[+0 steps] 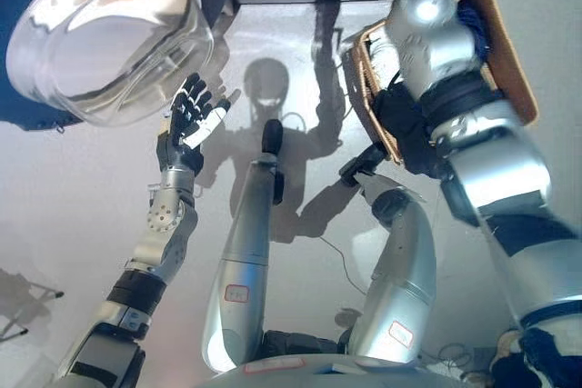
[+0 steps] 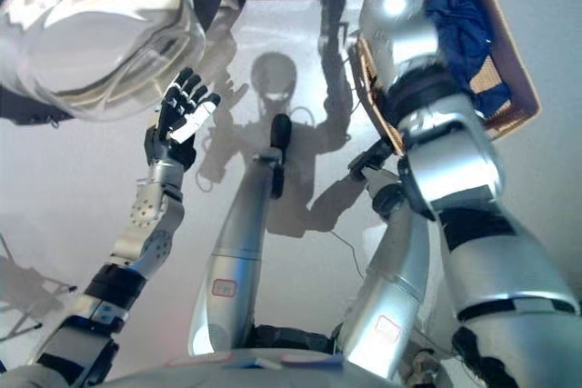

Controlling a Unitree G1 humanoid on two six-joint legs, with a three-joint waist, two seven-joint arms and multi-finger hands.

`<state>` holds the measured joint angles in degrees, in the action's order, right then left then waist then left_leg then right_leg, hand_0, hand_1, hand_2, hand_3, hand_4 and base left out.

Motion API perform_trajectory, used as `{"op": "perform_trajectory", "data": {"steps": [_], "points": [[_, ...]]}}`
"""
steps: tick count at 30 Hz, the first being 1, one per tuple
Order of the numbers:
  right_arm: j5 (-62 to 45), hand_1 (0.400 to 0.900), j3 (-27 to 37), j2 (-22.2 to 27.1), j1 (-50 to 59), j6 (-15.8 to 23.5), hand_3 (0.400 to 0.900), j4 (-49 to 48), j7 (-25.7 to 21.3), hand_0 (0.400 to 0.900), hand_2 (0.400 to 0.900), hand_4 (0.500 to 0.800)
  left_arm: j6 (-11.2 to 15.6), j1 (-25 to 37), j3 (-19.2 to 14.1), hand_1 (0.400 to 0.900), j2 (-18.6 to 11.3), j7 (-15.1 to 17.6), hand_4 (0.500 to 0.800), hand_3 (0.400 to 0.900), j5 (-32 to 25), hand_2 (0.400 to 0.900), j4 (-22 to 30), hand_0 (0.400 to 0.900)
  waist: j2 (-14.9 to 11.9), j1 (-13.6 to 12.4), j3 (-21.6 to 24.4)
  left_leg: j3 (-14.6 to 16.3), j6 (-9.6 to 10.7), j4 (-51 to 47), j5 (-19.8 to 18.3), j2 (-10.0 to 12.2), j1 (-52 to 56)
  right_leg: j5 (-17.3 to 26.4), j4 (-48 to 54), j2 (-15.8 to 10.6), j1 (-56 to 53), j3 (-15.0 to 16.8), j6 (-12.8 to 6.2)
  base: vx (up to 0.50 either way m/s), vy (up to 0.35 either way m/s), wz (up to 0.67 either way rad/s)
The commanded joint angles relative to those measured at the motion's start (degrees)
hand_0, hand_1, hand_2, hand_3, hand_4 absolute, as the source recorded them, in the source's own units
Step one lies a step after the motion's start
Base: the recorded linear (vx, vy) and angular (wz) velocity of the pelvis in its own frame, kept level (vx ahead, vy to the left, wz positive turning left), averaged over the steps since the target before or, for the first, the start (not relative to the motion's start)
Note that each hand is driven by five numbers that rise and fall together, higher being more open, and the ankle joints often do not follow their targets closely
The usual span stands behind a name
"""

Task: Put the clothes in the basket into the washing machine.

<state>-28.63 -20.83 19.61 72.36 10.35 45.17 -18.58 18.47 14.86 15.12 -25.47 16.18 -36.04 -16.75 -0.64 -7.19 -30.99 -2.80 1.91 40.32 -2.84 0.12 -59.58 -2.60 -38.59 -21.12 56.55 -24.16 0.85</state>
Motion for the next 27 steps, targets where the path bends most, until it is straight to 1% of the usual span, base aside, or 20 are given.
{"op": "perform_trajectory", "data": {"steps": [1,3,4,6,7,8,9,10,12,15,16,18,20,24,27], "points": [[4.6,0.9,0.7,-0.6,-6.2,4.9,0.9,-4.6,-0.7,0.9,0.9,0.8,2.9,-4.0,-1.3,0.9,2.6,0.0,0.8,0.9,2.0,0.9,-2.3,0.9,0.6,3.0,11.0,2.4,0.2,-5.9,-0.3,-1.6,-1.2,-3.2,-1.0,3.1,3.5,-2.1,-9.46,-0.02,0.038,-0.2],[7.2,0.9,1.5,0.0,-12.0,4.3,0.9,-3.3,-0.3,0.9,0.9,0.8,2.5,-4.3,-1.3,0.9,3.9,-0.8,0.8,0.9,1.7,0.9,-5.5,0.9,0.0,3.7,11.7,2.6,0.3,-8.9,0.3,-1.6,2.8,-2.6,2.5,3.9,-0.2,-2.1,-9.81,0.02,0.026,-0.13],[7.8,0.9,2.4,-0.2,-15.2,4.2,0.9,-2.4,0.1,0.9,0.9,0.8,2.3,-4.3,-1.1,0.9,4.5,-1.0,0.8,0.9,2.6,0.9,-6.8,0.9,-0.2,4.2,12.0,2.7,0.4,-11.0,0.6,-1.5,5.8,-2.1,4.4,4.0,-2.8,-2.2,-9.99,0.06,0.048,-0.17],[8.7,0.9,3.3,-1.3,-19.9,4.1,0.9,-0.5,0.5,0.9,0.9,0.8,2.0,-3.9,-0.9,0.9,5.6,-1.8,0.8,0.9,3.1,0.9,-10.0,0.9,-0.4,4.7,12.4,2.8,0.3,-14.5,1.1,-1.2,10.9,-1.2,8.0,4.3,-7.4,-2.5,-10.45,0.07,0.054,-0.15],[9.5,0.9,3.5,-2.5,-23.8,3.9,0.9,0.5,1.0,0.9,0.9,0.8,1.8,-3.7,-1.1,0.9,6.8,-2.3,0.8,0.9,3.4,0.9,-12.6,0.9,-0.7,5.3,12.7,2.9,0.4,-16.7,1.6,-1.4,14.3,-0.3,10.8,5.1,-10.7,-2.6,-10.66,0.01,0.077,-0.11],[10.0,0.9,3.4,-2.5,-26.7,3.8,0.9,0.0,1.5,0.9,0.9,0.8,1.9,-3.8,-1.2,0.9,7.1,-2.5,0.8,0.9,4.0,0.9,-13.9,0.9,-0.9,5.6,12.9,3.5,0.0,-19.0,3.8,-1.5,16.9,2.2,14.4,5.6,-13.7,-3.5,-9.93,0.11,0.093,-0.19],[10.7,0.9,3.8,-3.6,-33.3,4.0,0.9,-1.0,2.6,0.9,0.9,0.8,1.6,-4.4,-2.1,0.9,8.5,-2.9,0.8,0.9,5.1,0.9,-16.4,0.9,-1.2,6.2,13.6,3.5,0.0,-22.4,4.3,-1.5,22.5,3.3,18.3,6.6,-19.3,-3.7,-10.5,0.08,0.084,-0.18],[10.7,0.9,3.8,-3.6,-33.4,4.0,0.9,-1.1,2.5,0.9,0.9,0.8,1.6,-4.4,-2.0,0.9,8.5,-2.9,0.8,0.9,5.1,0.9,-16.4,0.9,-1.2,6.2,13.3,3.5,0.0,-22.6,4.4,-1.5,22.9,3.4,18.5,6.7,-19.7,-3.8,-10.52,0.19,0.054,-0.16],[11.7,0.9,3.6,-4.7,-40.3,3.8,0.9,-1.6,4.2,0.9,0.9,0.8,1.1,-5.9,-3.4,0.9,9.6,-4.1,0.8,0.9,5.6,0.9,-19.9,0.9,-1.4,7.0,14.1,3.6,0.3,-26.5,5.2,-1.4,29.4,4.2,22.6,8.0,-26.4,-4.0,-10.91,0.18,0.023,-0.1],[13.2,0.9,5.5,-6.6,-47.8,3.2,0.9,1.8,5.2,0.9,0.9,0.8,-0.2,-8.0,-5.9,0.9,11.1,-5.6,0.8,0.9,6.6,0.9,-25.8,0.9,-1.9,7.1,15.7,4.3,0.8,-32.5,6.3,-0.9,39.0,5.0,28.5,9.8,-36.7,-4.3,-11.44,0.22,-0.006,-0.16],[12.4,0.9,7.6,-7.7,-50.5,2.7,0.9,5.7,5.2,0.9,0.9,0.8,-1.4,-8.6,-7.0,0.9,12.0,-6.2,0.8,0.9,7.1,0.9,-29.4,0.9,-2.1,7.4,16.8,4.7,1.2,-34.4,6.8,-0.6,41.6,5.6,30.6,10.0,-40.0,-4.4,-11.8,0.22,-0.01,-0.13],[10.6,0.9,10.1,-9.4,-53.8,2.2,0.9,10.0,5.8,0.9,0.9,0.8,-2.6,-9.3,-9.1,0.9,13.1,-6.9,0.8,0.9,7.1,0.9,-33.6,0.9,-2.0,7.4,18.0,5.1,1.3,-37.7,7.6,-0.9,46.4,6.5,34.6,10.8,-45.6,-4.7,-12.06,0.2,-0.001,-0.09],[9.8,0.9,11.8,-10.5,-56.4,1.2,0.9,15.0,6.6,0.9,0.9,0.8,-4.0,-10.0,-10.8,0.9,14.1,-8.0,0.8,0.9,8.5,0.9,-38.4,0.9,-2.1,7.3,19.7,5.7,1.6,-40.4,7.7,-0.9,50.7,6.9,37.5,11.5,-50.5,-4.7,-12.27,0.18,-0.03,-0.02],[8.5,0.9,14.1,-11.2,-58.2,0.1,0.9,21.2,8.1,0.9,0.9,0.8,-5.6,-10.6,-12.6,0.9,15.0,-9.0,0.8,0.9,10.9,0.9,-44.6,0.9,-2.2,7.3,23.0,7.2,1.9,-43.2,7.6,-0.3,56.3,7.4,41.0,12.3,-56.2,-3.8,-12.29,0.15,-0.016,-0.1],[8.9,0.9,15.0,-11.4,-59.2,-0.6,0.9,23.4,8.5,0.9,0.9,0.8,-6.8,-11.8,-13.7,0.9,15.6,-9.7,0.8,0.9,12.2,0.9,-47.5,0.9,-2.2,7.1,24.7,8.2,2.1,-44.2,7.0,0.1,59.5,6.9,42.3,12.9,-59.4,-3.2,-11.98,0.12,-0.016,-0.1]]}}
